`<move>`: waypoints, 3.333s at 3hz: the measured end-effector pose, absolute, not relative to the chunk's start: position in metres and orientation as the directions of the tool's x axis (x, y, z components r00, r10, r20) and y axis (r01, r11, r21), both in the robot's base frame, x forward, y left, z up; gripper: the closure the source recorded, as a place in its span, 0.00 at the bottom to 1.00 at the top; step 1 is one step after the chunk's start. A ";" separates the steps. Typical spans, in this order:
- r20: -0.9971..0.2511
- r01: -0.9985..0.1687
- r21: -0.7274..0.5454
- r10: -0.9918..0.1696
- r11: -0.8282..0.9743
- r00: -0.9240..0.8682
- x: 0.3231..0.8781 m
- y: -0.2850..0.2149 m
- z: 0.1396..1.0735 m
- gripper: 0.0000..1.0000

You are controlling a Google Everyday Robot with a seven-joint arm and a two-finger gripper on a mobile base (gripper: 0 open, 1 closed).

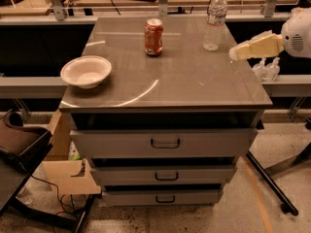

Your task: Move water bottle near paper bowl

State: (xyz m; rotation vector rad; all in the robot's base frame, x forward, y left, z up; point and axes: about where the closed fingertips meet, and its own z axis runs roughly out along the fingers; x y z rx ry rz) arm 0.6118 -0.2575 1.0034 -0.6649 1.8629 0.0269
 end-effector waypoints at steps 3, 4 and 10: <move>-0.962 -0.420 -0.182 -0.249 0.889 -0.111 0.695 -0.237 0.984 0.00; -0.985 -0.422 -0.134 -0.169 0.897 -0.045 0.738 -0.229 0.975 0.00; -0.992 -0.406 -0.128 -0.117 0.905 0.052 0.856 -0.228 0.968 0.00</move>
Offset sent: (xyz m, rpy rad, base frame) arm 0.1018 0.0127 -0.0292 0.2431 -0.1773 -0.0403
